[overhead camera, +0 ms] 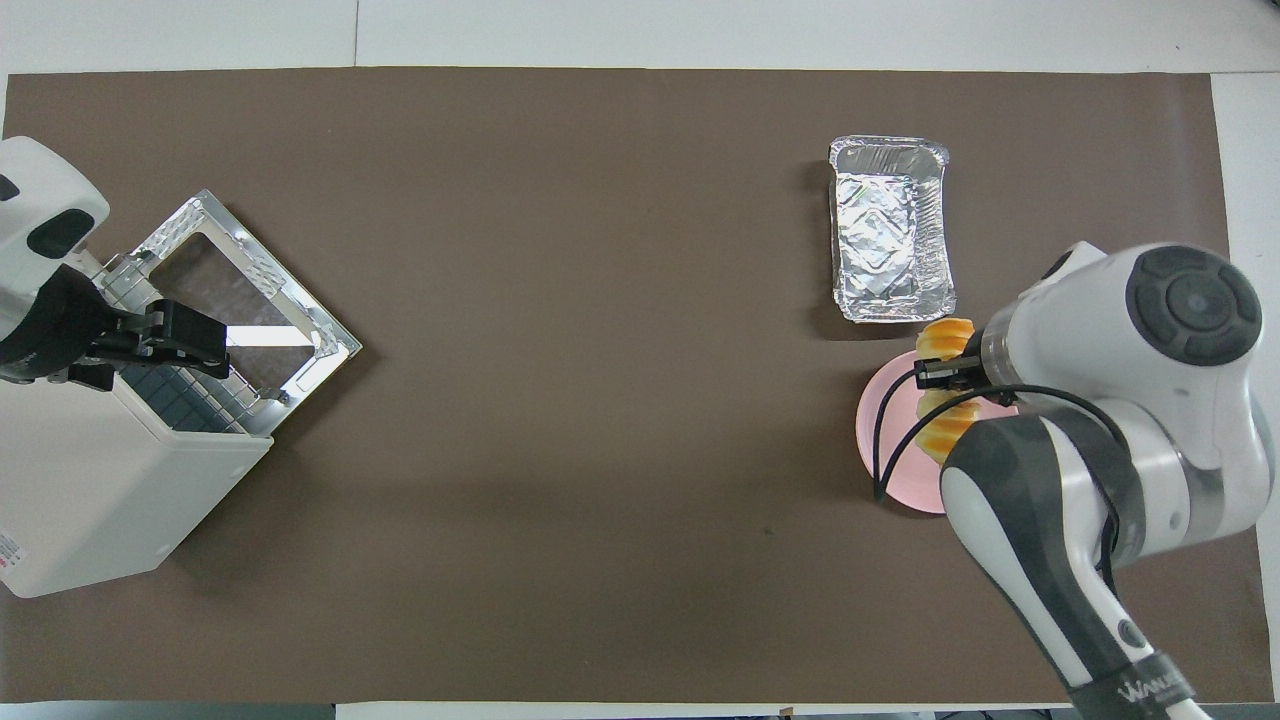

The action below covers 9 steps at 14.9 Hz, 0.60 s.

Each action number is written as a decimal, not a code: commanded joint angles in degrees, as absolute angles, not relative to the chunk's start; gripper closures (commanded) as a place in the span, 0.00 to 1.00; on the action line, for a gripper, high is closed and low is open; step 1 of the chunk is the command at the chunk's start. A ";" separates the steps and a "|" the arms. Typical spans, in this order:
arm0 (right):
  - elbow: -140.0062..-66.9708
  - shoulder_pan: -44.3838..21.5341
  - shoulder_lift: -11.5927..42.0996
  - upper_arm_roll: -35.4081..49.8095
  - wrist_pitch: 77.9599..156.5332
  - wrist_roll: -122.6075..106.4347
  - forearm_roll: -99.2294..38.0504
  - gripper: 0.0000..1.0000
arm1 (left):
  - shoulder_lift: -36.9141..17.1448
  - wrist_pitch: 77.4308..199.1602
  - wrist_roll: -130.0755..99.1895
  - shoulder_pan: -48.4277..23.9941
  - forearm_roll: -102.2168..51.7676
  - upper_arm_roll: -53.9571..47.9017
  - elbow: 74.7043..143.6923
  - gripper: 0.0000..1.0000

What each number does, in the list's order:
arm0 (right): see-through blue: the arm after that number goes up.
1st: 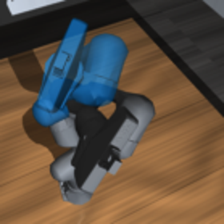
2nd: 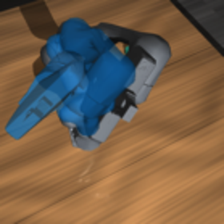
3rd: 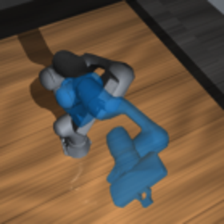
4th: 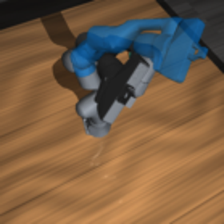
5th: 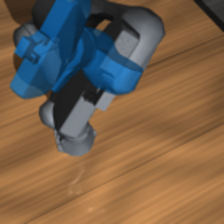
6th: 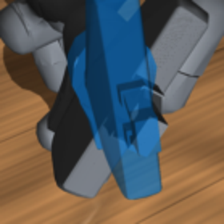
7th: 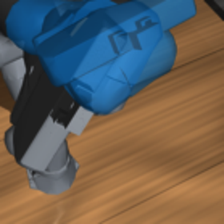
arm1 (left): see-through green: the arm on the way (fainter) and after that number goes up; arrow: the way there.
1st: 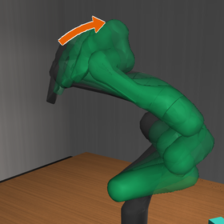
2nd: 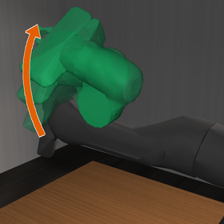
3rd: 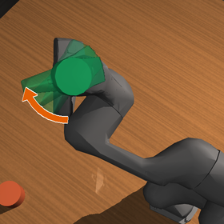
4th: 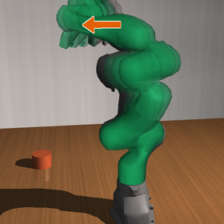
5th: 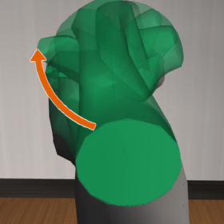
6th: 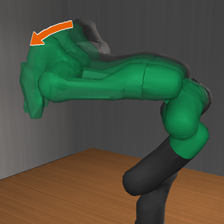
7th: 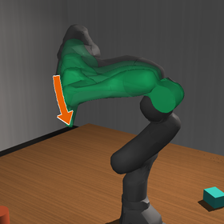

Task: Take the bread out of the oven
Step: 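Lift the bread out of the tray toward the pink plate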

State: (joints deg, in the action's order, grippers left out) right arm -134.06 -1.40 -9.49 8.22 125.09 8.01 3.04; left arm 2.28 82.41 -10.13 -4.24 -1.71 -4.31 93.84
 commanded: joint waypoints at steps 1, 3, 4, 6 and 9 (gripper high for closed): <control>-143.51 -1.23 -14.24 8.26 132.61 8.09 1.33 1.00 | 3.25 81.83 -10.11 -3.69 -0.88 -4.83 94.39 0.00; -147.20 -1.32 -14.24 8.26 137.61 8.09 1.05 1.00 | 3.25 81.83 -10.02 -3.69 -0.88 -4.83 94.39 0.00; -148.96 -1.32 -13.98 8.26 140.51 8.09 1.05 1.00 | 3.25 81.83 -10.11 -3.69 -0.88 -4.83 94.39 0.00; -149.68 -1.32 -12.66 8.26 143.08 7.74 1.05 1.00 | 3.25 81.83 -10.11 -3.69 -0.88 -4.83 94.39 0.00; -149.59 -1.14 -10.46 8.26 146.33 7.65 1.05 1.00 | 3.25 81.83 -10.11 -3.69 -0.88 -4.83 94.39 0.00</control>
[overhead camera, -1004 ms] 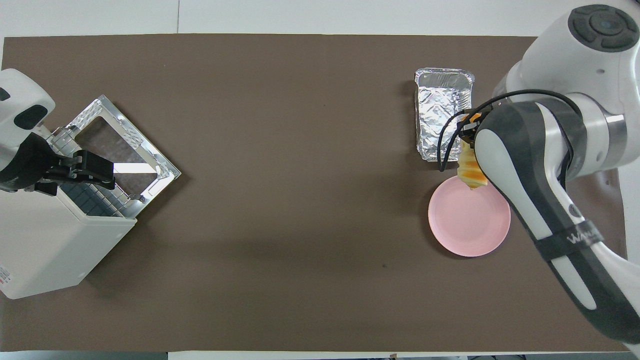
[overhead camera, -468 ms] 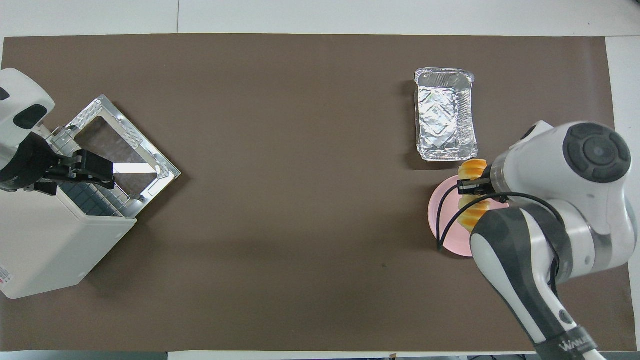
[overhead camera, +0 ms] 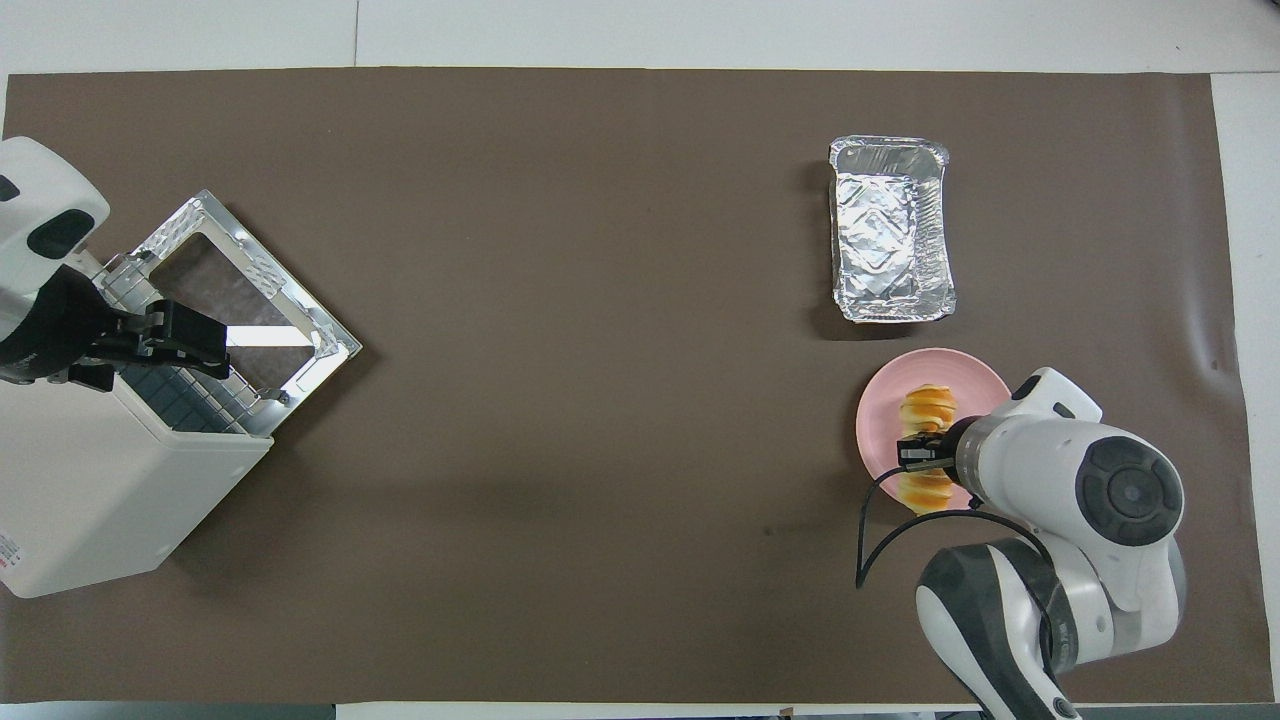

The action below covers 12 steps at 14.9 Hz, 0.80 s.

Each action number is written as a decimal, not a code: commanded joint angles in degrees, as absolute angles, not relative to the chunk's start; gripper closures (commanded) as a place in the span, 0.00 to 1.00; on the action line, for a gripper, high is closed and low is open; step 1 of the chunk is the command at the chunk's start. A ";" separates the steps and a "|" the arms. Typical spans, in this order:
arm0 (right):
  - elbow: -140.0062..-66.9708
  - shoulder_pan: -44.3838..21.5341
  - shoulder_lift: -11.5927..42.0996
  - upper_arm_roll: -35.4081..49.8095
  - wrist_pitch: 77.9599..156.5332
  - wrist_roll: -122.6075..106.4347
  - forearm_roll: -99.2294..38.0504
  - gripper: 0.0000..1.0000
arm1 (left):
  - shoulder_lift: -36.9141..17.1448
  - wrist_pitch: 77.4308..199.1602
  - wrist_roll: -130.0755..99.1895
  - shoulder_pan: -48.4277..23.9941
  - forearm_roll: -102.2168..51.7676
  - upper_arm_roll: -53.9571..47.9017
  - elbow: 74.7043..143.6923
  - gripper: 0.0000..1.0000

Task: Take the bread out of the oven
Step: 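Lower the bread onto the pink plate and open the right gripper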

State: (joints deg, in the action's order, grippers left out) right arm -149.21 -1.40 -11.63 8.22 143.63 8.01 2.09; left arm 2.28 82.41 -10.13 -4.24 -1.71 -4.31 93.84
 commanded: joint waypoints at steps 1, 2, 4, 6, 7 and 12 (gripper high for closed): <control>-149.59 -1.14 -10.02 8.26 146.34 7.73 1.14 1.00 | 3.25 81.83 -10.02 -3.69 -0.88 -4.83 94.39 0.00; -149.42 -0.97 -9.85 8.17 146.34 7.73 1.06 1.00 | 3.25 81.83 -10.11 -3.69 -0.88 -4.83 94.39 0.00; -148.98 -0.53 -9.58 8.17 146.34 7.65 1.06 1.00 | 3.25 81.83 -10.11 -3.69 -0.88 -4.83 94.39 0.00; -147.32 -0.44 -8.88 8.17 145.82 7.65 1.06 0.67 | 3.25 81.83 -10.11 -3.69 -0.88 -4.83 94.39 0.00; -146.52 -0.44 -8.53 8.17 145.72 7.65 1.14 0.15 | 3.25 81.83 -10.11 -3.69 -0.88 -4.83 94.39 0.00; -137.49 -0.44 -6.86 8.17 135.39 7.65 1.05 0.00 | 3.34 81.83 -10.11 -3.69 -0.88 -4.83 94.39 0.00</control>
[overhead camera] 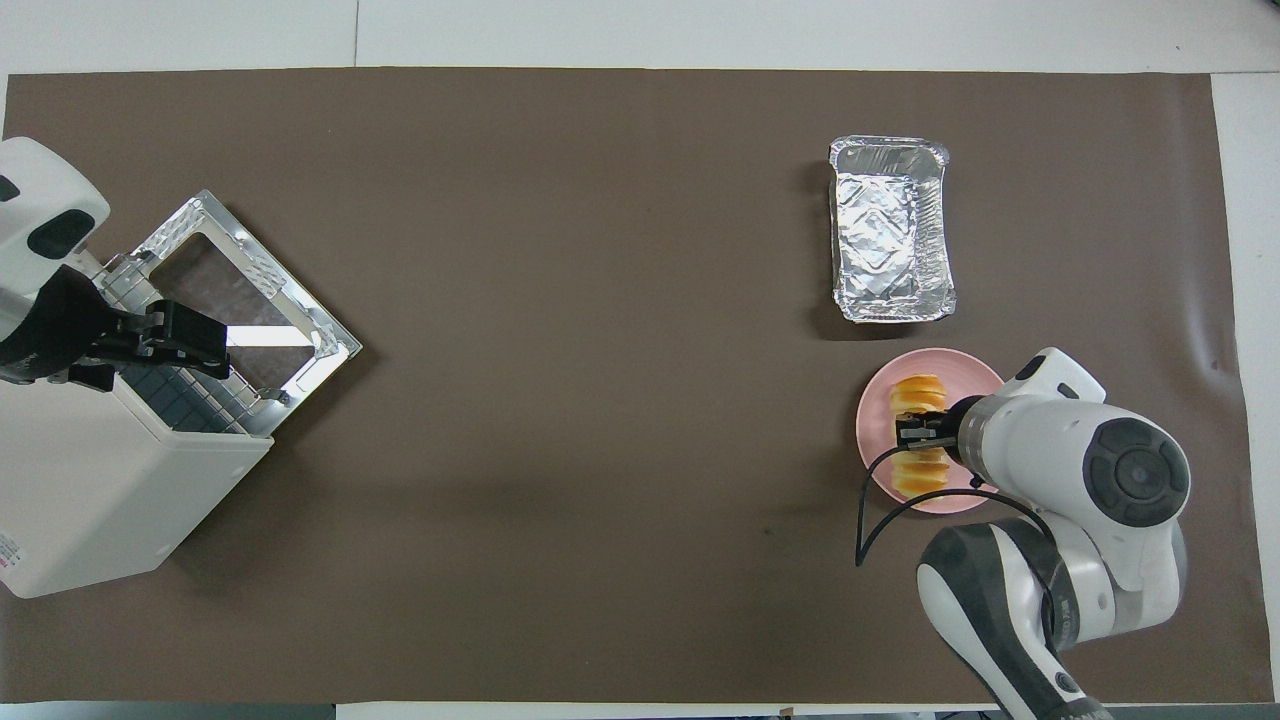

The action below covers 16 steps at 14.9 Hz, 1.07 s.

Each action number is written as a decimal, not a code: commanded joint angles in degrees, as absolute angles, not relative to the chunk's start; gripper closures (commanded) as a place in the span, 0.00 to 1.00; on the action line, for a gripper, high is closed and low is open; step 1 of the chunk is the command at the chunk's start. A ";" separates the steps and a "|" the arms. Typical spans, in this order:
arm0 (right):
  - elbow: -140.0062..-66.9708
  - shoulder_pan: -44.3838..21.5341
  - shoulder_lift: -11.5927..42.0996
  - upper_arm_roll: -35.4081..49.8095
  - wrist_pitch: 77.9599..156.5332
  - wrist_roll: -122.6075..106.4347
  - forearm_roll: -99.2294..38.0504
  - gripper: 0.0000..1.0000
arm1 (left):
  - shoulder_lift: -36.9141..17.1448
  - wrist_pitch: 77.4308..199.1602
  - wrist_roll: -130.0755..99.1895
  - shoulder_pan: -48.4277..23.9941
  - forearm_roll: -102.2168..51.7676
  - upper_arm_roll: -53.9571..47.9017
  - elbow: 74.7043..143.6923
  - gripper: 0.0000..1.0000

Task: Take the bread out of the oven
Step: 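Lower the bread onto the pink plate and open the right gripper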

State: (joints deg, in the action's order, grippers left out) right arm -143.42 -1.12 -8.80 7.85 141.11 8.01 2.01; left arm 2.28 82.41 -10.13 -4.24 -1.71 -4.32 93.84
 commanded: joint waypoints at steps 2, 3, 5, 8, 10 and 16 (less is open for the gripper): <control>-132.30 -0.35 -6.51 8.09 129.40 6.95 1.05 0.00 | 3.25 81.83 -10.02 -3.69 -0.88 -4.83 94.39 0.00; -129.32 -0.09 -6.50 8.00 126.42 5.73 1.05 0.00 | 3.25 81.83 -10.11 -3.69 -0.88 -4.83 94.39 0.00; -122.29 2.45 -5.72 7.91 120.53 -1.02 1.05 0.00 | 3.25 81.83 -10.11 -3.69 -0.88 -4.83 94.39 0.00; -108.59 5.88 -2.21 7.91 106.23 -6.93 0.44 0.00 | 3.25 81.83 -10.11 -3.69 -0.88 -4.83 94.39 0.00; -102.24 6.41 -2.11 7.82 99.87 -8.34 0.18 0.00 | 3.25 81.83 -10.11 -3.69 -0.88 -4.83 94.39 0.00; -90.53 7.56 -3.43 3.87 82.63 -14.76 0.17 0.00 | 3.25 81.83 -10.11 -3.69 -0.88 -4.83 94.39 0.00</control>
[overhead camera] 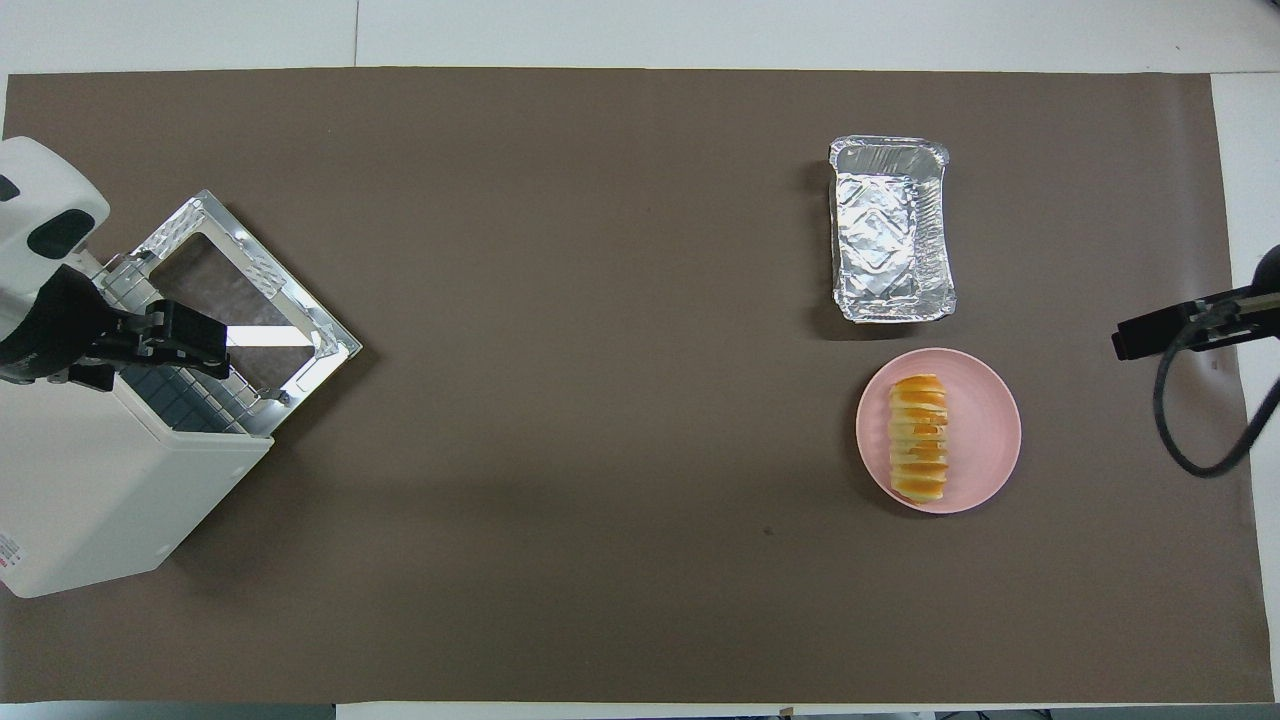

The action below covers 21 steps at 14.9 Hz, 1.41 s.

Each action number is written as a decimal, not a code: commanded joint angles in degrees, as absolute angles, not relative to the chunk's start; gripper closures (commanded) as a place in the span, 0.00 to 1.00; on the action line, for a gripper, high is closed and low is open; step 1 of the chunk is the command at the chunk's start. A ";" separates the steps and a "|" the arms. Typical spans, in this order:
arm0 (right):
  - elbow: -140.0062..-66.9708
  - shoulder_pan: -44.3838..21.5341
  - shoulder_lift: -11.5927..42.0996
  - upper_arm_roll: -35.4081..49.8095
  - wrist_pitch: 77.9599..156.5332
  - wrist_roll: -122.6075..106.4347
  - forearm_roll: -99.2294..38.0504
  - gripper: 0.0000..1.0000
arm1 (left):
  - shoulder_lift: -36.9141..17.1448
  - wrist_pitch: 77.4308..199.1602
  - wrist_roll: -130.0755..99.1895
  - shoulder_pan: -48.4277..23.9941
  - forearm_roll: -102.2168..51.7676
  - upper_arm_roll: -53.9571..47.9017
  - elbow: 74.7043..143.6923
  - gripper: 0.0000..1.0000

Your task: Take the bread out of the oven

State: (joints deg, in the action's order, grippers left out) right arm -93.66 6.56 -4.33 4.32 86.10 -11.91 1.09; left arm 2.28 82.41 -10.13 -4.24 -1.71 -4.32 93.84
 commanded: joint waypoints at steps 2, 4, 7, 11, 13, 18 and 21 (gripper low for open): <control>-91.05 7.56 -4.48 3.78 80.61 -14.77 0.18 0.00 | 3.25 81.83 -10.11 -3.69 -0.88 -4.83 94.39 0.00; -92.02 7.30 -4.92 3.78 80.59 -14.24 0.26 0.00 | 3.25 81.83 -10.11 -3.69 -0.88 -4.83 94.39 0.00; -96.66 7.12 -6.94 3.78 84.71 -12.49 0.18 0.00 | 3.25 81.83 -10.11 -3.69 -0.88 -4.83 94.39 0.00; -96.15 7.12 -6.42 3.69 85.17 -12.04 0.18 0.00 | 3.25 81.83 -10.02 -3.69 -0.88 -4.83 94.39 0.00; -96.06 7.03 -6.42 3.60 85.17 -11.95 0.18 0.00 | 3.34 81.83 -10.02 -3.69 -0.88 -4.83 94.39 0.00; -94.76 7.03 -5.89 1.86 84.64 -12.04 -1.57 0.00 | 3.25 81.83 -10.02 -3.69 -0.88 -4.83 94.39 0.00; -94.48 6.86 -5.80 1.14 84.64 -12.04 -1.67 0.00 | 3.25 81.83 -10.11 -3.69 -0.88 -4.83 94.39 0.00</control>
